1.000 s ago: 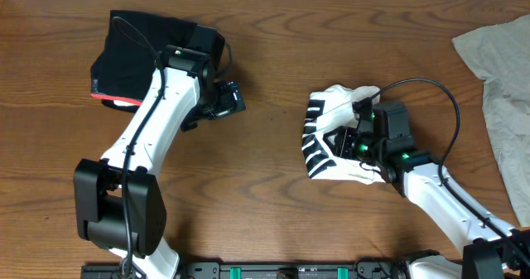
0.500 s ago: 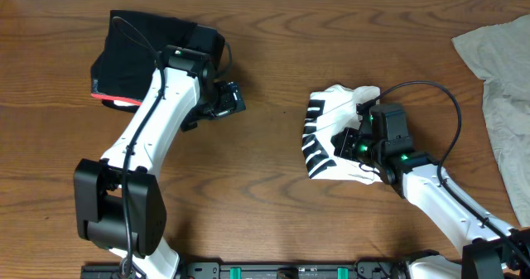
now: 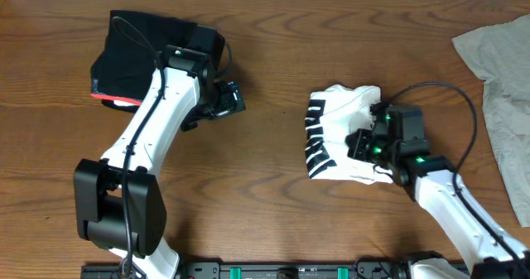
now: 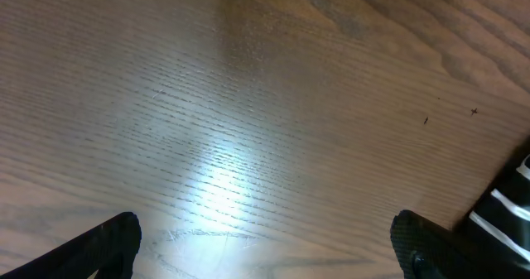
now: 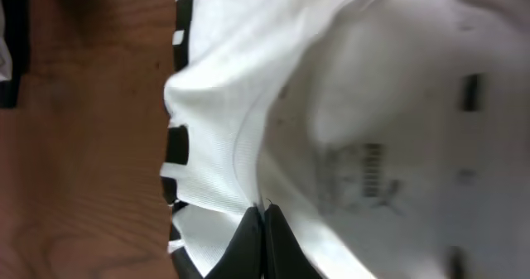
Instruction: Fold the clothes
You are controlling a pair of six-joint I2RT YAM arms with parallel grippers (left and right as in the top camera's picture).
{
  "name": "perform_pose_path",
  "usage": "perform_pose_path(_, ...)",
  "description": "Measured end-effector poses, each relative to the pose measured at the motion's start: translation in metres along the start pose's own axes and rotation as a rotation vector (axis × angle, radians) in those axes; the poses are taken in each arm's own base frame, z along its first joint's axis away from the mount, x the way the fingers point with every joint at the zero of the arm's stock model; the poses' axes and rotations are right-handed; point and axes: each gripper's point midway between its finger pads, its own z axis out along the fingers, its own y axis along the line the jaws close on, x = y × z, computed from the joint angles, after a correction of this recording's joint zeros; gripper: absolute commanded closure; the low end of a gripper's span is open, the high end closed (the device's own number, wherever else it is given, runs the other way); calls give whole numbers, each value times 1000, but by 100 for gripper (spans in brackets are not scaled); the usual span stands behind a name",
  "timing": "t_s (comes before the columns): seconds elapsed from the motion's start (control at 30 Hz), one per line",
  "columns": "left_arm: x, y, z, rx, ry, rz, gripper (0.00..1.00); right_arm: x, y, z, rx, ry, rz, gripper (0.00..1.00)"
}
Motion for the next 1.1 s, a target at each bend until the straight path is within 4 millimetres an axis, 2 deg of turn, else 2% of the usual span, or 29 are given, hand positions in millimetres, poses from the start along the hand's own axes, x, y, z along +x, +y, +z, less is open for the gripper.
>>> perform_pose_path(0.3,0,0,0,0,0,0,2,3,-17,-5,65,14,-57,99)
perform_pose_path(0.63,0,0,0,0,0,1,2,8,-62,11,271,37,-58,99)
perform_pose_path(0.7,0,0,0,0,0,0,2,8,-66,14,287,38,-57,90)
perform_pose_path(0.77,0,0,0,0,0,0,2,8,-70,17,300,38,-50,76)
perform_pose_path(0.83,0,0,0,0,0,0,2,9,-72,18,308,43,-56,72)
perform_pose_path(0.93,0,0,0,0,0,1,2,9,-69,15,310,62,-50,50)
perform_pose_path(1.0,0,0,0,0,0,0,2,4,-62,6,309,76,-50,47)
perform_pose_path(1.1,0,0,0,0,0,0,2,-17,-43,-15,296,47,-65,46)
